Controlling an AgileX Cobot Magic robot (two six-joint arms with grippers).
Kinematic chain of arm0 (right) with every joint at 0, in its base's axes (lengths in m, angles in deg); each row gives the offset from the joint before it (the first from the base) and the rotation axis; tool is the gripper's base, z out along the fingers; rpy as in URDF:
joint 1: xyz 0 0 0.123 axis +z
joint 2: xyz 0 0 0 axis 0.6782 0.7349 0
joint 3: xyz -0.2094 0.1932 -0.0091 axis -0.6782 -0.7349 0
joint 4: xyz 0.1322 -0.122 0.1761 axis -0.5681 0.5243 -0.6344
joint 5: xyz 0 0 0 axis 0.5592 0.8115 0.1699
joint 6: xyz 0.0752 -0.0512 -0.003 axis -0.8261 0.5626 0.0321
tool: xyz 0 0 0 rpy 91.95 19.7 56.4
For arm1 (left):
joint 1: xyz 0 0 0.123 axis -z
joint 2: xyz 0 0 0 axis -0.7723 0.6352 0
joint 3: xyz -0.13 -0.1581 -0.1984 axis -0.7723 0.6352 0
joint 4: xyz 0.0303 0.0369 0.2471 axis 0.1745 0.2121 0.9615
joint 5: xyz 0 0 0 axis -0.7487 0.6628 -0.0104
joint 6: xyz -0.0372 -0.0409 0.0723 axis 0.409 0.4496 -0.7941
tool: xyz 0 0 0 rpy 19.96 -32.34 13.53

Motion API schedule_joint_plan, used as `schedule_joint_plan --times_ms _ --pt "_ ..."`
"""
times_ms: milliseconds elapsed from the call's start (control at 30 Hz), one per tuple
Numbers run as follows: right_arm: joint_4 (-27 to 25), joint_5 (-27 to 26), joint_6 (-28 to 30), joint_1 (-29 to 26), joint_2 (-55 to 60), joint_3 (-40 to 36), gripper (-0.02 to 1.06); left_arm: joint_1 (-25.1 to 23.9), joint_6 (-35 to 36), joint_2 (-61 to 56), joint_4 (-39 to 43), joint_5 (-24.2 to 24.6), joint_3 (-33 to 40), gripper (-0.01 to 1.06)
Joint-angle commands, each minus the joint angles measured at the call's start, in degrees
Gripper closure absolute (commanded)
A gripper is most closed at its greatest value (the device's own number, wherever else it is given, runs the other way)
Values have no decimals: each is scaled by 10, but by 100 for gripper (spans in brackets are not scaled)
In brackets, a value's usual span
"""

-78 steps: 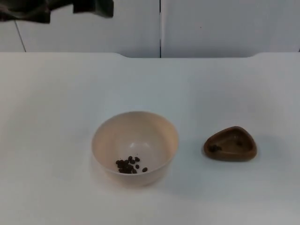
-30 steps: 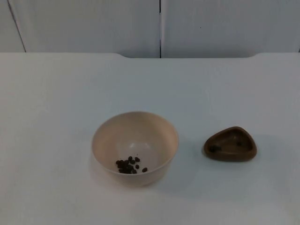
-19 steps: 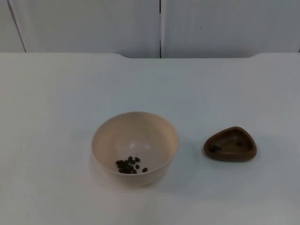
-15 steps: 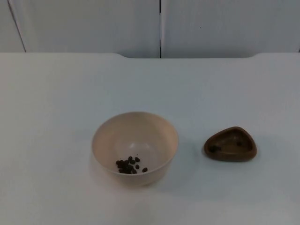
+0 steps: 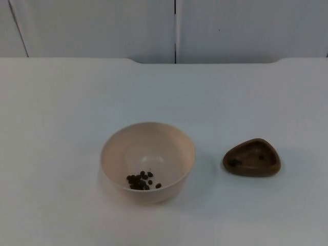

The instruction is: Pick up the bowl with the left hand and pour the coffee beans from the cup into the bowl with the right hand.

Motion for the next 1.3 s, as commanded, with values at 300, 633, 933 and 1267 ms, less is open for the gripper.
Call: schedule_joint_plan --times_ms 300,633,933,1267 --pt "-1 29 7 0 -2 -13 29 0 0 -11 13 74 1 14" --pt "3 32 2 0 -2 -19 29 0 10 -12 25 115 28 14" --pt "4 32 0 0 -2 -19 29 0 74 -12 73 120 33 14" --pt "33 31 -61 0 -2 -19 29 0 74 -12 73 120 33 14"
